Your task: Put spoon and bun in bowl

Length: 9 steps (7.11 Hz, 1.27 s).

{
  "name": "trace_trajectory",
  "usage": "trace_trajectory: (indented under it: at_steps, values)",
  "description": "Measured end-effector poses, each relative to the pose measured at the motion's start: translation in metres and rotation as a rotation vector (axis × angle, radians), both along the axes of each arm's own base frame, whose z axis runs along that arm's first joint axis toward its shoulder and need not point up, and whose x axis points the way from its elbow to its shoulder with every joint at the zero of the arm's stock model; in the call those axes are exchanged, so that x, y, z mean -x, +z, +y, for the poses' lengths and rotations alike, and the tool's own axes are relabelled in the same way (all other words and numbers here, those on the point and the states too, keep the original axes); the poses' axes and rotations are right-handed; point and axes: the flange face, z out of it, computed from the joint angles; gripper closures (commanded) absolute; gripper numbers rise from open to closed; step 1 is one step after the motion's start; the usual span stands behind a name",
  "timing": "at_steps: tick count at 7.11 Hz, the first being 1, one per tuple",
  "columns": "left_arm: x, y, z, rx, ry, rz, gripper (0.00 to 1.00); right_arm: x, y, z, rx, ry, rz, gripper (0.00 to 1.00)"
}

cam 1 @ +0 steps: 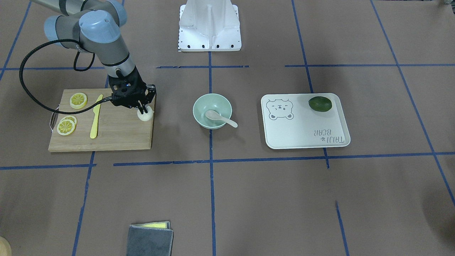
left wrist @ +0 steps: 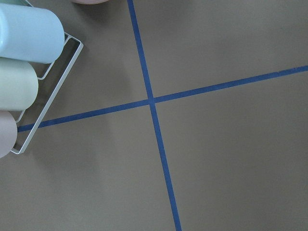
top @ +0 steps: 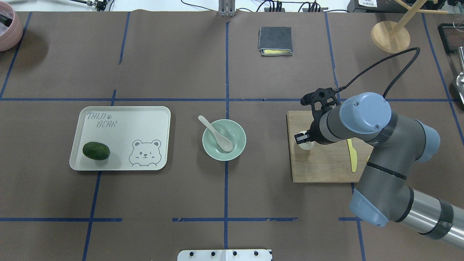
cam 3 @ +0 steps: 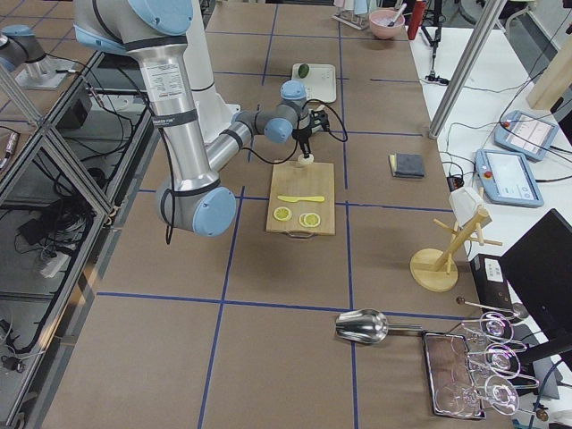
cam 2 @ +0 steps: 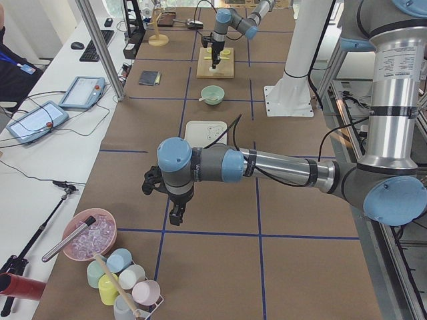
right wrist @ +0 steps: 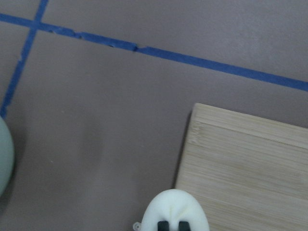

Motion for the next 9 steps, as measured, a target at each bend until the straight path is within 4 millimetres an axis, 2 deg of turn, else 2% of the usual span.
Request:
trace_trajectory:
  at_steps: [3, 4, 5, 6, 9]
  values:
    - [0.000, -0.001, 0.000, -0.001, 0.000, 0.004, 0.00, 0.054, -0.126, 0.005, 0.071, 0.089, -0.070, 1.00]
    - [0.000, -0.001, 0.000, -0.001, 0.000, 0.006, 0.00, 0.080, -0.154, 0.008, 0.077, 0.122, -0.081, 1.00]
    - [0.000, -0.001, 0.000, -0.001, 0.000, 0.006, 0.00, 0.106, -0.172, 0.007, 0.080, 0.151, -0.074, 1.00]
    - [0.000, -0.001, 0.000, 0.000, 0.000, 0.007, 0.00, 0.126, -0.179, 0.008, 0.075, 0.169, -0.060, 1.00]
    - [-0.001, 0.000, 0.000, 0.002, 0.000, 0.008, 0.00, 0.158, -0.169, 0.026, 0.059, 0.184, 0.014, 1.00]
